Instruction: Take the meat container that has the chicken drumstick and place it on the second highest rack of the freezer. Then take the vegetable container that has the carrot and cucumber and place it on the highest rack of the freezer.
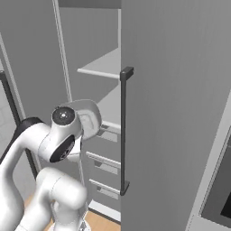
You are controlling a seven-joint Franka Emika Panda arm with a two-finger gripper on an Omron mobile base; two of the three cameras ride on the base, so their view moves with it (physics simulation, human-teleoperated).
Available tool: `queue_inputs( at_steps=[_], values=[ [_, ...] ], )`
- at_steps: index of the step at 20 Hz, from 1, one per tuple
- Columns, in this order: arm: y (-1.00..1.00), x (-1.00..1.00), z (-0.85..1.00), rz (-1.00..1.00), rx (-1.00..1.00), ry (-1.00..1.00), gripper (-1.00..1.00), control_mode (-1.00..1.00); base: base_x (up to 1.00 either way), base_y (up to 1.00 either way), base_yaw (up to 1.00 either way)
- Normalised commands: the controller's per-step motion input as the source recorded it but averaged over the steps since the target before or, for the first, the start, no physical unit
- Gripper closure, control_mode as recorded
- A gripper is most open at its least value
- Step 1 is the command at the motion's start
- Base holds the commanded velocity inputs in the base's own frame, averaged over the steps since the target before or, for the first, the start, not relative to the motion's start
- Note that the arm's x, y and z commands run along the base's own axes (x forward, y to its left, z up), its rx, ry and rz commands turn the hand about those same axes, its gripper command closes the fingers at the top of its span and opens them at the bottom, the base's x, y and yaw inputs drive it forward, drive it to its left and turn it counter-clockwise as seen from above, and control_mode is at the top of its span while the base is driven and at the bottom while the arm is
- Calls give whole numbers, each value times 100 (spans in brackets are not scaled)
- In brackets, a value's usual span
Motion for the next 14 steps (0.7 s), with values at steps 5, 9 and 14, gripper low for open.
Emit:
queue_inputs(
  at_steps=[5,9,14],
  values=[
    [3,83,25,-36,5,1,100,-100,0,0,0],
    [-8,74,1,-32,18,0,100,-100,0,0,0],
    [4,99,0,-18,20,4,100,-100,0,0,0]
  ],
)
